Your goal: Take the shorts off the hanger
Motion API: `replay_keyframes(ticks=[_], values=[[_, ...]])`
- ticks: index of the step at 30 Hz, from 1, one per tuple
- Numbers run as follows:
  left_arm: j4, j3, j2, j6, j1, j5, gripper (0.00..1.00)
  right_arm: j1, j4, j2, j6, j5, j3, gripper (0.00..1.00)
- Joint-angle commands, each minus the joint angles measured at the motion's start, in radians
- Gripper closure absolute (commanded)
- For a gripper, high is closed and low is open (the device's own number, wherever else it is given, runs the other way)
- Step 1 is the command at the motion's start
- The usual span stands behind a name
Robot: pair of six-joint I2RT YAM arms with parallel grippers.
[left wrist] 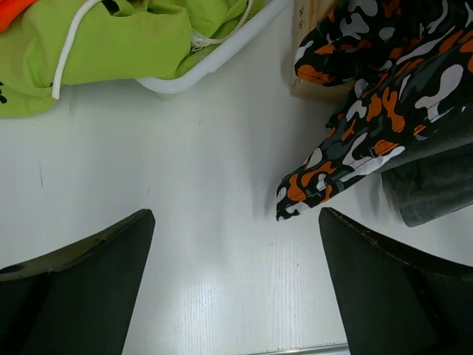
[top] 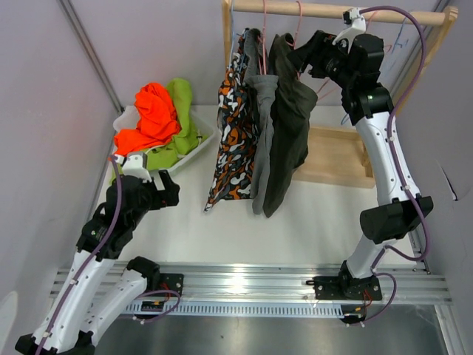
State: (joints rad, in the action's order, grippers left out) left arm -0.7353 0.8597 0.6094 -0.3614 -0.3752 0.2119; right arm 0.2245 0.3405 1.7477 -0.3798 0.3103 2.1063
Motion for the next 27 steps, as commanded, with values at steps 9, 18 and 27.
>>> replay_keyframes(ticks=[9,18,27], values=[[0.042,-0.022,-0.019,0.016,-0.008,-0.014,0.01,0.041,-0.066,0.015,0.019,-0.031,0.015,0.75],[0.043,-0.024,-0.028,0.016,-0.008,-0.013,0.01,0.041,-0.051,0.018,0.025,-0.050,0.012,0.81],[0.048,-0.022,-0.033,0.024,-0.008,-0.023,0.01,0.041,-0.066,0.027,0.019,-0.050,-0.025,1.00]])
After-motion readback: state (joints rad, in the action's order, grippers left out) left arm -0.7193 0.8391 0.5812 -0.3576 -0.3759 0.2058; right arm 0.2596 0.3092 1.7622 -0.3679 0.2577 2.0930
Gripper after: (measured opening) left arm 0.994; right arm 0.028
